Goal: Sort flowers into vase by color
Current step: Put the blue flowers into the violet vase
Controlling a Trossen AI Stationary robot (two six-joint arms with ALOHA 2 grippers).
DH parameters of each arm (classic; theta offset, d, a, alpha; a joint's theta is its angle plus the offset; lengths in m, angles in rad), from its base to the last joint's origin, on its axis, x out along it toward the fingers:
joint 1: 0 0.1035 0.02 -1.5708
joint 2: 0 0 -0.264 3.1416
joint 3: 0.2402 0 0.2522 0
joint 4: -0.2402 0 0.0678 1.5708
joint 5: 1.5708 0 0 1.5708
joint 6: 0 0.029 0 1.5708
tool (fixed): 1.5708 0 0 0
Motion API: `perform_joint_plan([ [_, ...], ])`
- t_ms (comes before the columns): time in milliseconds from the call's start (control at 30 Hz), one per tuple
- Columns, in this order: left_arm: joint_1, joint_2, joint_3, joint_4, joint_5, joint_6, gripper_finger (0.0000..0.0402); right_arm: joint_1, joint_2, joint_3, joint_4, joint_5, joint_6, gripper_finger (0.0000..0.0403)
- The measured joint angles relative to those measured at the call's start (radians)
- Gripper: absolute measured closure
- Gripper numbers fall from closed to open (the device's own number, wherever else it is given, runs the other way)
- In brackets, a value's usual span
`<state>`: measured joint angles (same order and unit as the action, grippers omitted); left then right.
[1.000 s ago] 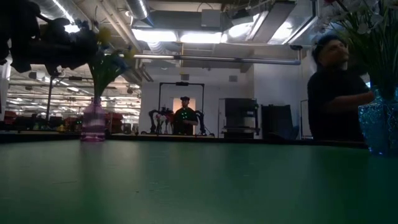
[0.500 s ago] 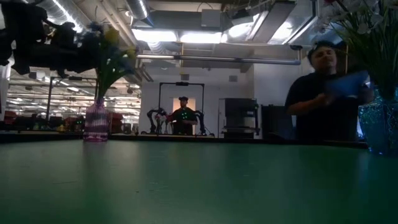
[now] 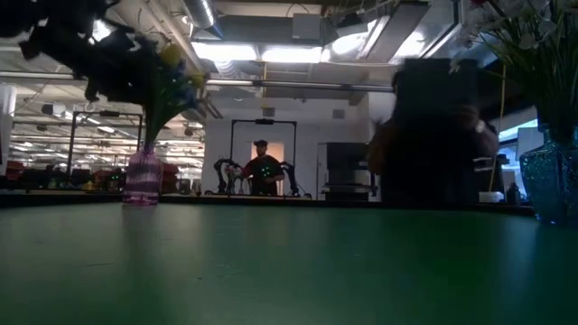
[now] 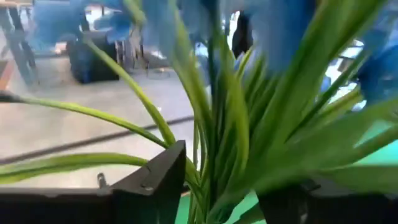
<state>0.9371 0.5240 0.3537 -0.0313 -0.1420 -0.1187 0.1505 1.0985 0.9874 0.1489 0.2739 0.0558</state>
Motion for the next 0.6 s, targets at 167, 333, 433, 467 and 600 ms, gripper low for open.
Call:
perform_joint_plan([
  [167, 0.0, 0.0, 0.167, -0.308, -0.001, -0.011, 0.0212, 0.0, -0.019, 0.0, 0.009, 0.001, -0.009, 0.013],
  [333, 0.0, 0.0, 0.292, -0.521, 0.043, -0.026, 0.0203, 0.0, -0.026, 0.0, 0.003, 0.001, -0.032, 0.013],
  [433, 0.0, 0.0, 0.35, -0.577, 0.065, -0.035, 0.0202, 0.0, -0.027, 0.0, -0.004, 0.001, -0.041, 0.013],
  [467, 0.0, 0.0, 0.369, -0.599, 0.066, -0.036, 0.0202, 0.0, -0.027, 0.0, -0.007, 0.001, -0.041, 0.013],
  [600, 0.0, 0.014, 0.454, -0.751, 0.039, -0.029, 0.0202, 0.0, -0.027, 0.0, -0.014, 0.001, -0.042, 0.013],
])
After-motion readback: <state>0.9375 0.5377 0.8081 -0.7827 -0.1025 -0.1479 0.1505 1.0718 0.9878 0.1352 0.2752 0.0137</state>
